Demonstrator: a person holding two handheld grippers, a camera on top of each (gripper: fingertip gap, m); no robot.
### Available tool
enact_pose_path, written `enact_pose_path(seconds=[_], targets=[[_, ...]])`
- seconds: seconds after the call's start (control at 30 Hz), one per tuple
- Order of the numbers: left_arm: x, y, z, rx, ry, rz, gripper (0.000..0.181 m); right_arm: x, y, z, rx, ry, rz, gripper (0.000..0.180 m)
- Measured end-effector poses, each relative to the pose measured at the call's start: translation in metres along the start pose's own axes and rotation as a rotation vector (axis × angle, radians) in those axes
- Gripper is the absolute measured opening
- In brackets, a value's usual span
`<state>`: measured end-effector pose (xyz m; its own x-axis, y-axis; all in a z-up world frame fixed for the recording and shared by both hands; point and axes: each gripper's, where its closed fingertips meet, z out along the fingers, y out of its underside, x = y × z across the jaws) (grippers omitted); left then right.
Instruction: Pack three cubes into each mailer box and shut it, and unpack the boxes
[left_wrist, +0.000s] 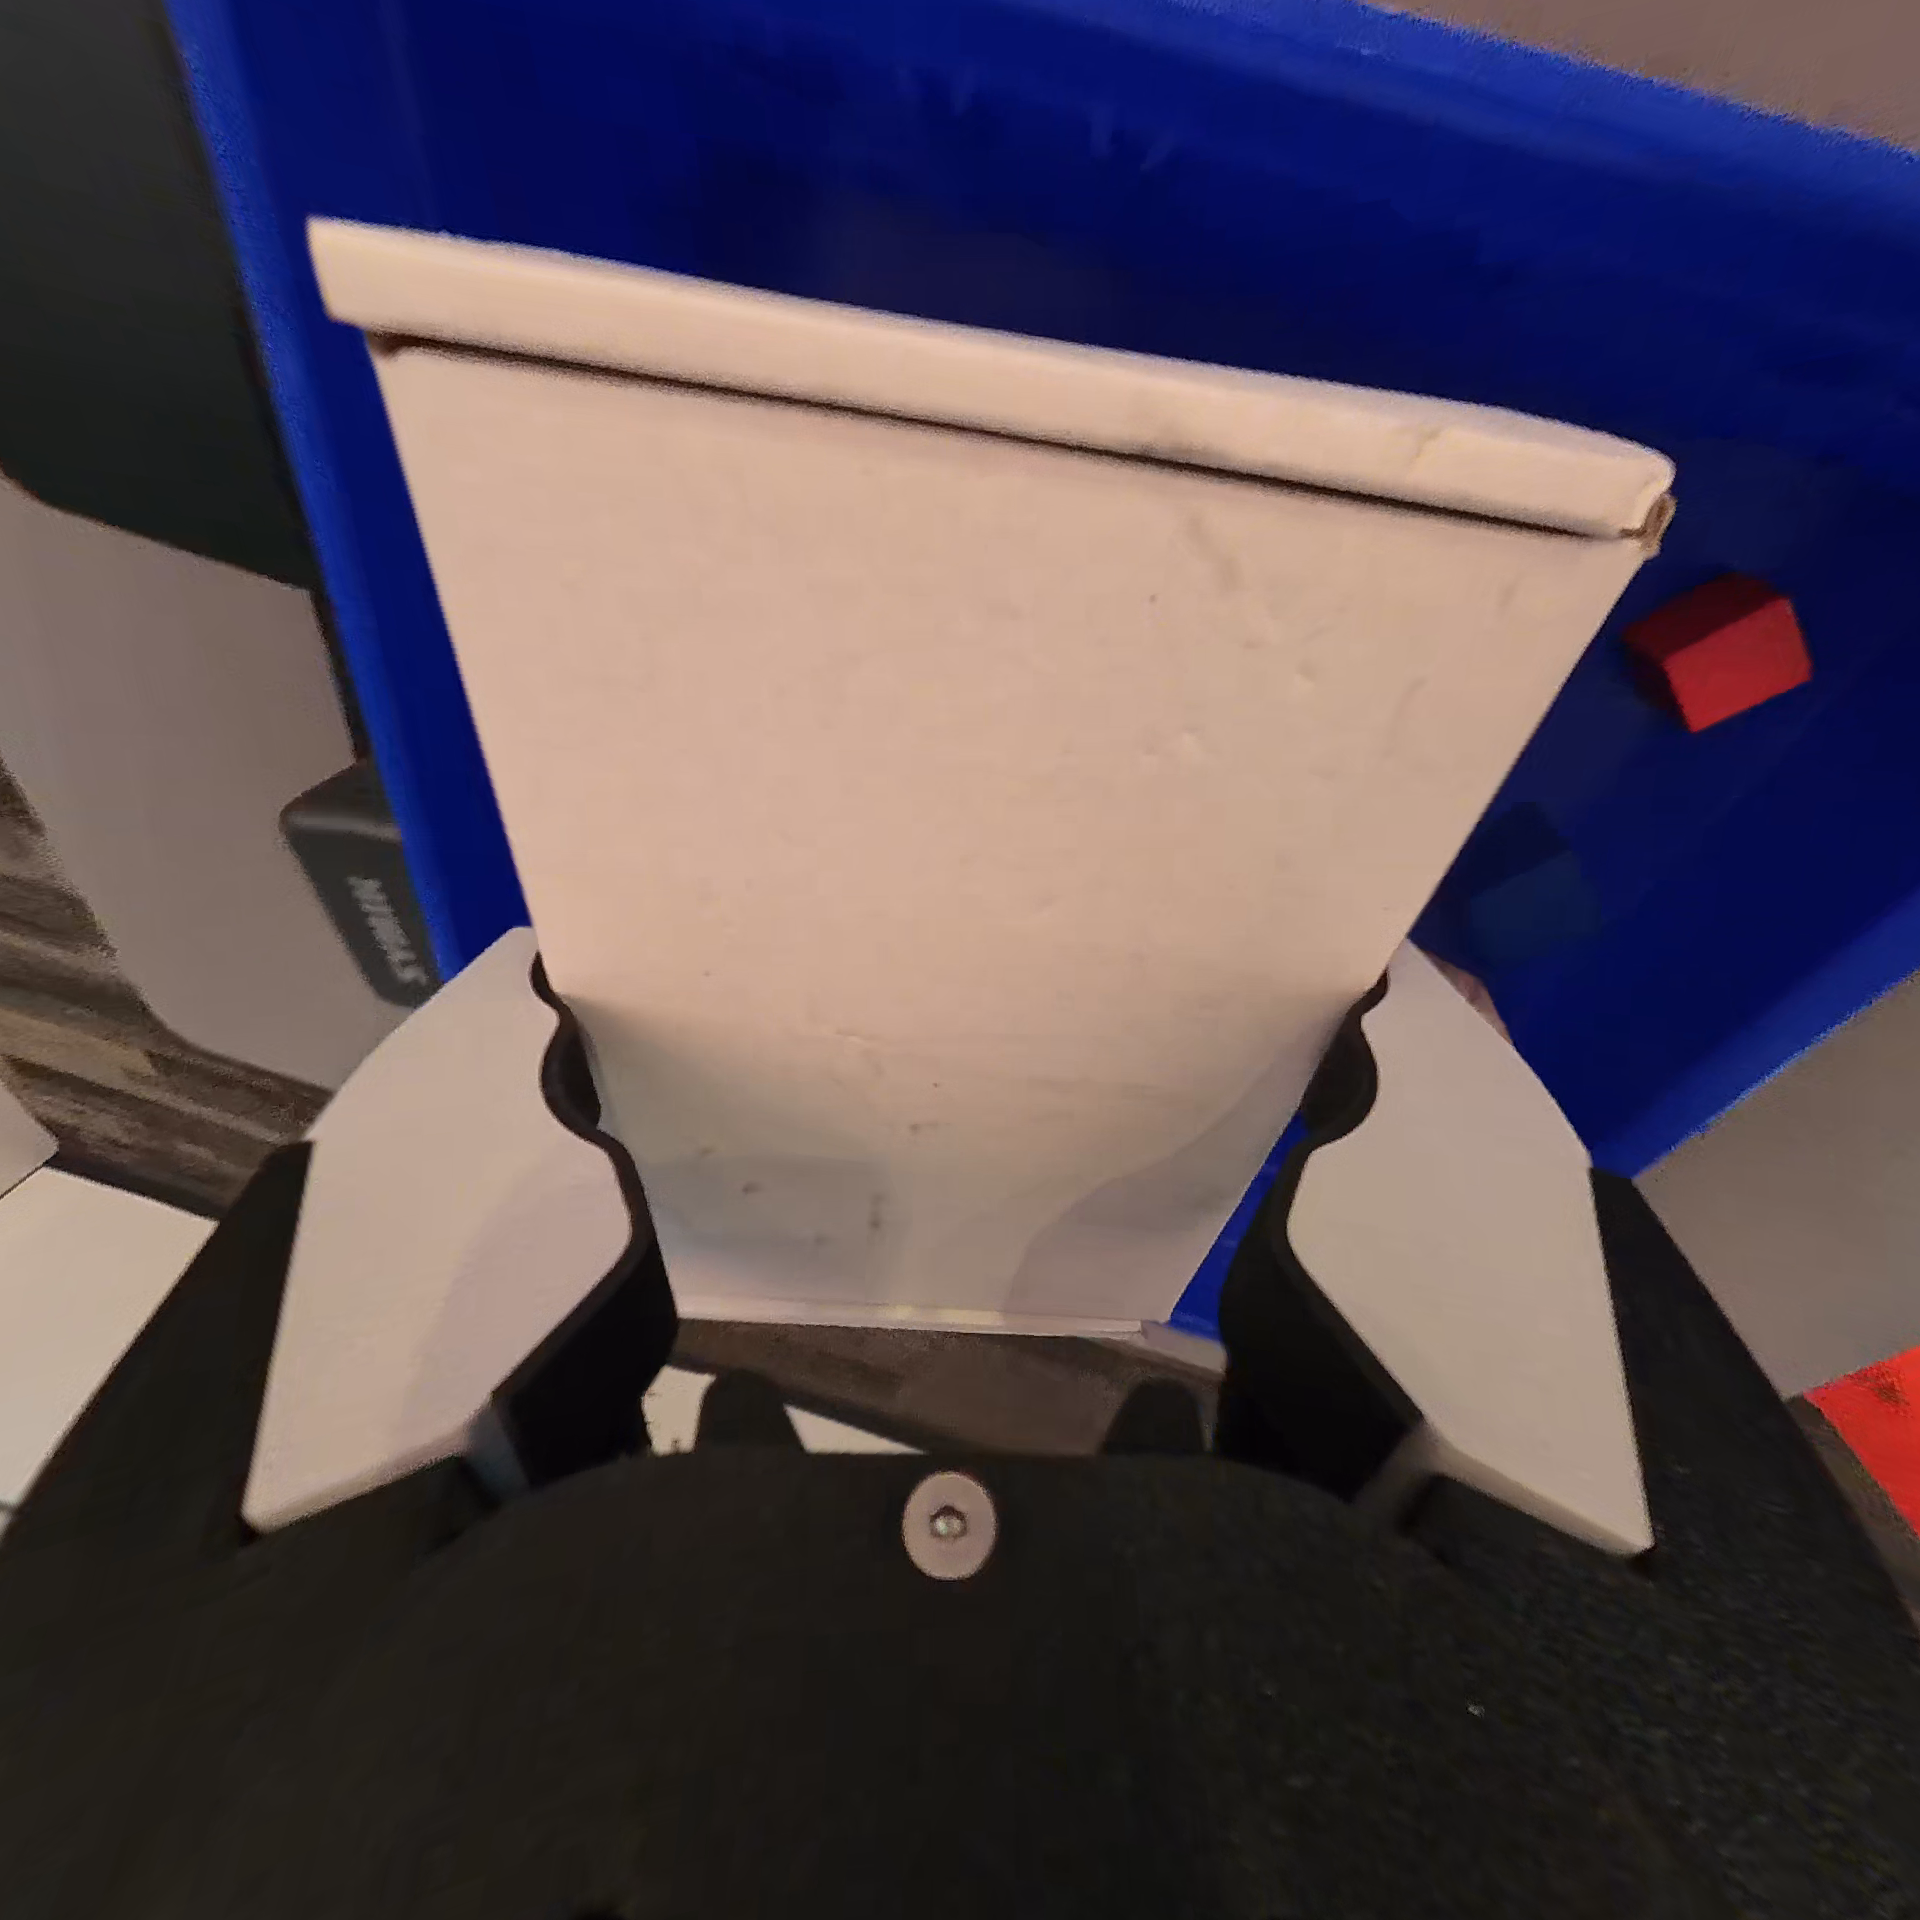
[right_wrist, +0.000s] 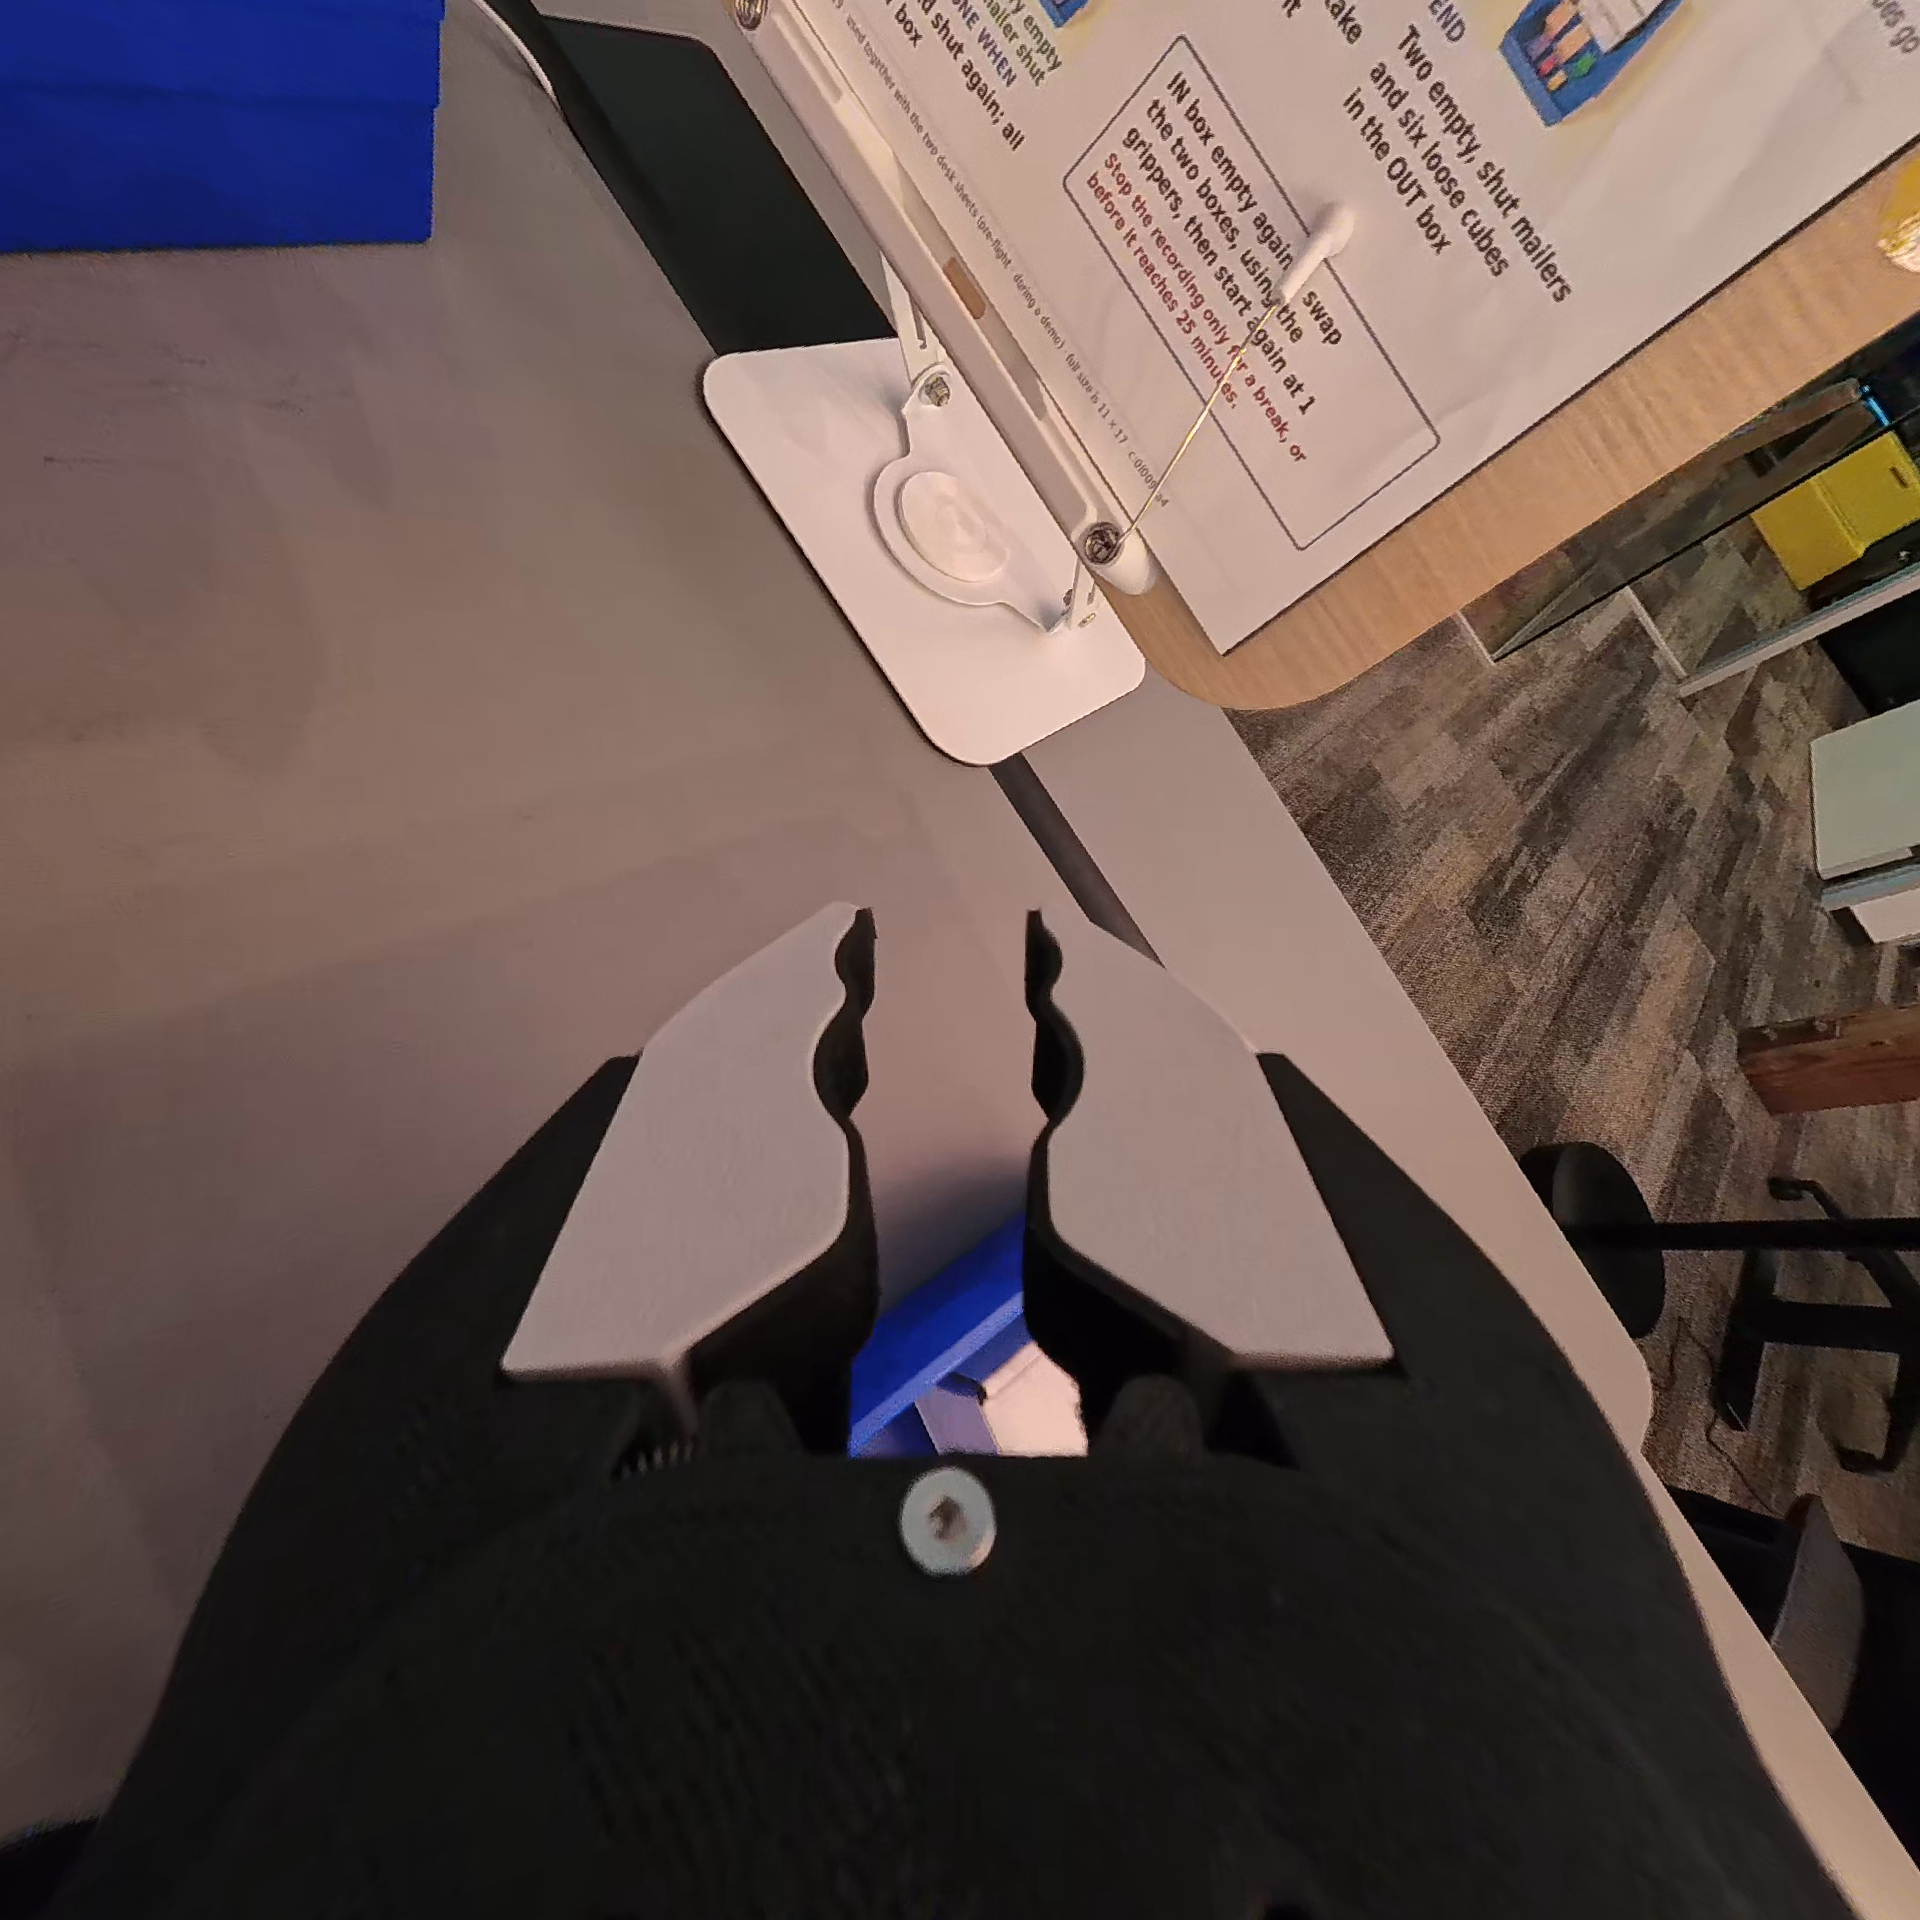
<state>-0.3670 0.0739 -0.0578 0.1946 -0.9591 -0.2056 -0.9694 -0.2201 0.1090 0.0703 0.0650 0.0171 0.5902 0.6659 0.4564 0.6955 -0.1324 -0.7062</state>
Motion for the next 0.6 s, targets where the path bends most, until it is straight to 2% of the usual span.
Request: enact_pose_path(seconds=[0.17,0.27,0.33,0.43,0.5,0.6], targets=[[-0.004,-0.004,-0.043,-0.036,-0.073,0.023,0.134,0.0,-0.012,-0.006,0.06,0.003,0.002,0.028],[0.001,-0.027,-0.071,-0.035,-0.101,0.068,0.134,-0.02,-0.052,-0.011,0.265,-0.025,-0.074,0.037],[0.008,-0.049,-0.089,-0.019,-0.105,0.102,0.133,-0.047,-0.088,-0.022,0.476,-0.029,-0.205,0.055],[0.022,-0.085,-0.109,0.015,-0.093,0.156,0.133,-0.089,-0.124,-0.038,0.698,0.088,-0.451,0.068],[0.035,-0.108,-0.121,0.034,-0.075,0.197,0.133,-0.115,-0.133,-0.037,0.731,0.203,-0.636,0.078],[0.057,-0.137,-0.133,0.043,-0.048,0.262,0.133,-0.133,-0.136,-0.024,0.664,0.395,-0.865,0.088]])
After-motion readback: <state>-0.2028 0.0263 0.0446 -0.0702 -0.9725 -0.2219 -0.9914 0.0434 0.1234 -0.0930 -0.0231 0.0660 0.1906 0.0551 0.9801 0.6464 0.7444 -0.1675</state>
